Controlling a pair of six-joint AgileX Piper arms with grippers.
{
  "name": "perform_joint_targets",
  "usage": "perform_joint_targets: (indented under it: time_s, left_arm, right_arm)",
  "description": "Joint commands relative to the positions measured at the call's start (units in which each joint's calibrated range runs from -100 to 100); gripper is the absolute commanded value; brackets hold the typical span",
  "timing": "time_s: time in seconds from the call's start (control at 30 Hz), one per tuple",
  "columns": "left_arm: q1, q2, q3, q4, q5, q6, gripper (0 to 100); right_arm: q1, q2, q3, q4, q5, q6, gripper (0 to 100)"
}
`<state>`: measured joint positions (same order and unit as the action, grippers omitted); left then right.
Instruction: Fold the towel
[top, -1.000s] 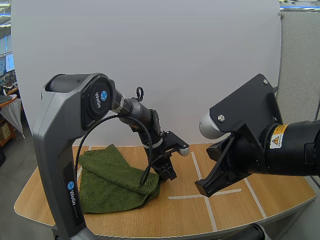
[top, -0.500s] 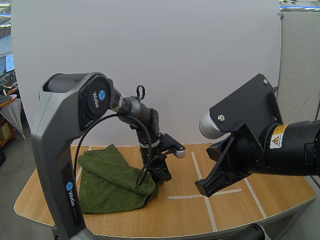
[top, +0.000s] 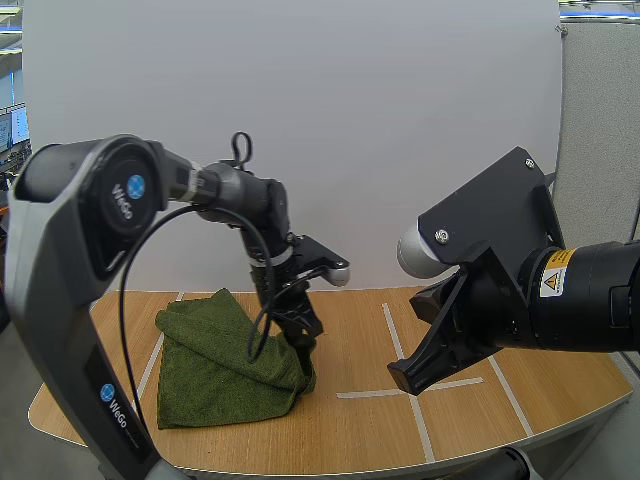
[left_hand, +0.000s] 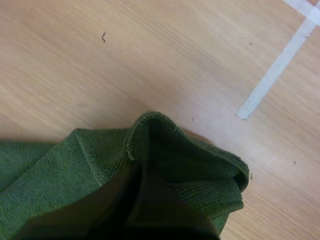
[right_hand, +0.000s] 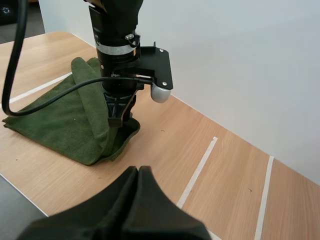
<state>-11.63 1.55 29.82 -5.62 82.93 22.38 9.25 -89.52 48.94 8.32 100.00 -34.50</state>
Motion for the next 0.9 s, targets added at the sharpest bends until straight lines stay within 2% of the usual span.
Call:
perform_joint_targets:
  time_s: [0.0, 0.33, 0.63, 0.87]
  left_arm:
    - [1.17, -2.96, 2.94, -0.11, 1.18, 1.15, 0]
    - [5.13, -14.03, 9.86, -0.11, 1.34, 3.11, 0]
    - [9.89, -24.79, 13.25, -0.09, 7.02, 5.98, 0]
    - [13.82, -27.77, 20.37, -0.99, 7.17, 9.74, 0]
  right_arm:
    - [0.1, -0.3, 0.15, 1.64, 0.0, -0.25, 0]
    - [0.1, -0.3, 0.15, 2.11, 0.0, -0.48, 0]
    - [0.57, -0.3, 0.15, 2.12, 0.0, -0.48, 0]
    - [0.58, -0.3, 0.15, 2.34, 0.0, -0.48, 0]
